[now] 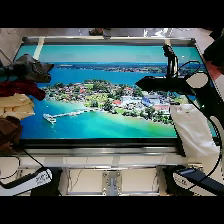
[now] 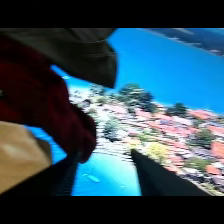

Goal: Fold the shirts.

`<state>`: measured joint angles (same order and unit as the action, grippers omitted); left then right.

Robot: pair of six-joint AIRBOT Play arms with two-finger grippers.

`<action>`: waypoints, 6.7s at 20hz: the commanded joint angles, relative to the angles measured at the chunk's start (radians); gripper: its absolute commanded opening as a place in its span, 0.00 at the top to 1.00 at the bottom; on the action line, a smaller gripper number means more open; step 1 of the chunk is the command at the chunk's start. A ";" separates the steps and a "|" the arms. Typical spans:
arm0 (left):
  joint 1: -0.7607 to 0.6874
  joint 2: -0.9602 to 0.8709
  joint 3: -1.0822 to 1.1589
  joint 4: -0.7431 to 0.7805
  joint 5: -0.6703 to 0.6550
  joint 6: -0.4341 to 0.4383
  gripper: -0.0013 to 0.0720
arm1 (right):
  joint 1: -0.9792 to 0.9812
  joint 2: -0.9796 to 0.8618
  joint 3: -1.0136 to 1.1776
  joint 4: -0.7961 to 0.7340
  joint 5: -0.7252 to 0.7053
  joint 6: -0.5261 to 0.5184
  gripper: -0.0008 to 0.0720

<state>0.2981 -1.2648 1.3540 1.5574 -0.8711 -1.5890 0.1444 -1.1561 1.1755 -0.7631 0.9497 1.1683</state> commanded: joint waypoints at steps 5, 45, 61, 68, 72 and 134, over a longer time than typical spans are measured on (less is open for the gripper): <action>0.318 -0.244 0.000 0.283 -0.349 -0.135 0.00 | 0.000 0.000 0.000 -0.013 -0.039 -0.001 0.97; -0.612 0.138 0.001 -0.325 0.045 0.113 0.01 | -0.002 0.001 0.676 -0.395 0.245 0.080 0.97; -0.426 -0.458 -0.069 -0.877 0.048 0.404 0.19 | -0.094 -0.022 0.115 -0.406 0.295 0.252 0.62; -0.459 -0.569 0.002 -0.877 0.033 0.400 0.32 | -0.095 -0.003 0.117 -0.482 0.304 0.252 0.62; -0.458 -0.570 0.004 -0.842 0.041 0.400 0.32 | -0.095 0.002 0.106 -0.633 0.407 0.253 0.62; 0.040 0.526 0.048 -0.844 -0.198 0.347 0.97 | -0.011 0.269 0.572 -0.327 0.416 0.242 0.98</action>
<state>0.3370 -0.7082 1.4040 0.6552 -0.9581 -1.1912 0.1326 -0.8059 1.7622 -1.1591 1.3109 1.4284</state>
